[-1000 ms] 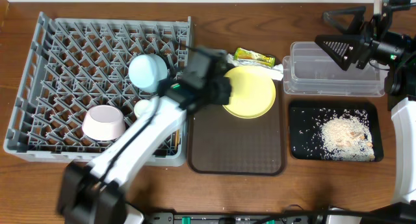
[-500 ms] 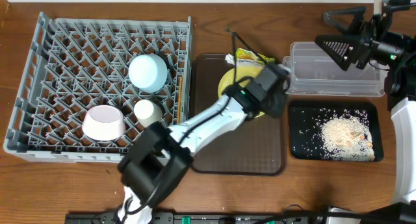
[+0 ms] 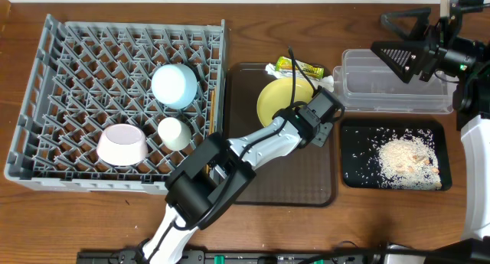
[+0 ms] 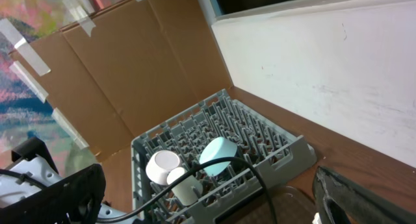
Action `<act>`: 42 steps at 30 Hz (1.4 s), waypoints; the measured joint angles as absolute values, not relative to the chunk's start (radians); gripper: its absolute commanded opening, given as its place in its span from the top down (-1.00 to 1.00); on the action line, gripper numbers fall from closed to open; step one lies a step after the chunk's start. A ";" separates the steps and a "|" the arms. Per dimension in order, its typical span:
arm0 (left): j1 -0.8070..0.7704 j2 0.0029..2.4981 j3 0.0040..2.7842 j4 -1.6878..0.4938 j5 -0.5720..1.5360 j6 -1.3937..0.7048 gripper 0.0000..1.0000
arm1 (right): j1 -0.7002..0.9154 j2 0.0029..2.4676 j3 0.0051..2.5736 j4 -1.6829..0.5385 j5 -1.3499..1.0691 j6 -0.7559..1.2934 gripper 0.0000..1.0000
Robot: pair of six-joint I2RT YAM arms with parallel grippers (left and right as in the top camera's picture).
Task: Sort waste into correct bins and load items into the dishwasher
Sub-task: 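Move the left gripper to the yellow plate on the brown tray, then grip the yellow plate rim and lift it toward the rack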
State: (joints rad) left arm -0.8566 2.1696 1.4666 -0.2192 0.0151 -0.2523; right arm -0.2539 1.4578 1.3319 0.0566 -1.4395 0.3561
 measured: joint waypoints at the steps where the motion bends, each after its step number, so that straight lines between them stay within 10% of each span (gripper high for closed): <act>1: -0.857 2.171 1.469 -0.220 0.016 -0.255 0.75 | -0.254 1.458 1.332 0.057 -1.439 0.356 -0.99; 14: -0.855 2.120 1.478 -0.275 0.000 -0.239 0.85 | -0.254 1.458 1.332 0.056 -1.439 0.356 -0.99; 24: -0.690 1.579 1.473 -0.506 0.052 -0.292 0.85 | -0.254 1.458 1.332 0.057 -1.439 0.356 -0.99; 34: -0.059 1.464 1.473 -0.530 0.826 -0.469 0.85 | -0.254 1.458 1.332 0.057 -1.439 0.356 -0.99; 42: 0.155 1.598 1.417 -0.557 1.254 -0.505 0.85 | -0.254 1.458 1.332 0.057 -1.440 0.356 -0.98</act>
State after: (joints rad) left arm 0.1551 1.5982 1.4170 -0.5571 1.2545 -0.5045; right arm -0.2539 1.4578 1.3319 0.0566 -1.4399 0.3561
